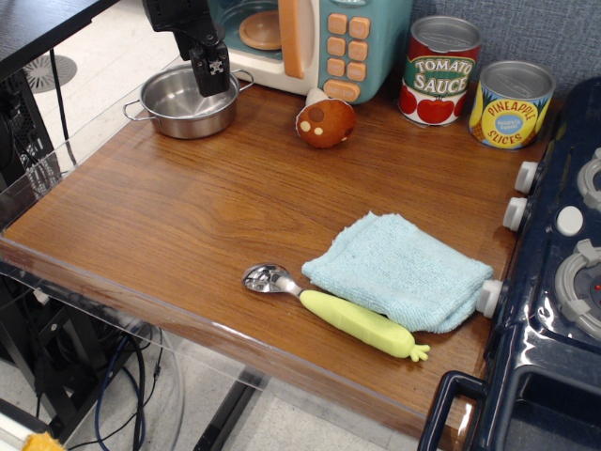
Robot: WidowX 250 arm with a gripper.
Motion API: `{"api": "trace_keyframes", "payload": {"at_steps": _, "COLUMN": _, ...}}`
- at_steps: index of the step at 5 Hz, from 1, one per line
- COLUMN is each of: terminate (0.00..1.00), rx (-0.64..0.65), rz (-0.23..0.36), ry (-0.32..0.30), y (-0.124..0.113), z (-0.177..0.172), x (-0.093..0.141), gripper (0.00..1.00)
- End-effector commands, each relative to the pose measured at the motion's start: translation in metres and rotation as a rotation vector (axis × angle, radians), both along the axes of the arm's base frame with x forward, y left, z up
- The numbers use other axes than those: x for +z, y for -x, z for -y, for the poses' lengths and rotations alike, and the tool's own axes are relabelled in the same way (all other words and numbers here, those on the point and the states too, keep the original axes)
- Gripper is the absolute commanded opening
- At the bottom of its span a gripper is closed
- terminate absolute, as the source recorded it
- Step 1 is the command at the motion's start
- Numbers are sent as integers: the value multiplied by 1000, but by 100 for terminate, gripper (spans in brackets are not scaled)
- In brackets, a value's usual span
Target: Move the white object to the bottom left corner
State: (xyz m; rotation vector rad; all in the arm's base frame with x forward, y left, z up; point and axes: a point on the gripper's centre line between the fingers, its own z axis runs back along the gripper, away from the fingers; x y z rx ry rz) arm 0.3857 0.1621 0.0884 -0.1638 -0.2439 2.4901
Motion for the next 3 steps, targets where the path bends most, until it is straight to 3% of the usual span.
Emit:
{"api": "trace_keyframes", "payload": {"at_steps": 1, "terminate": 0, "rx": 0, "rz": 0, "ry": 0, "y": 0, "z": 0, "x": 0, "gripper": 100}}
{"api": "trace_keyframes", "payload": {"at_steps": 2, "terminate": 0, "rx": -36, "rz": 14, "ry": -3, "y": -4, "z": 16, "x": 5, "gripper": 100}}
{"api": "trace_keyframes", "payload": {"at_steps": 3, "terminate": 0, "rx": -86, "rz": 11, "ry": 41, "y": -8, "z": 35, "x": 10, "gripper": 100}}
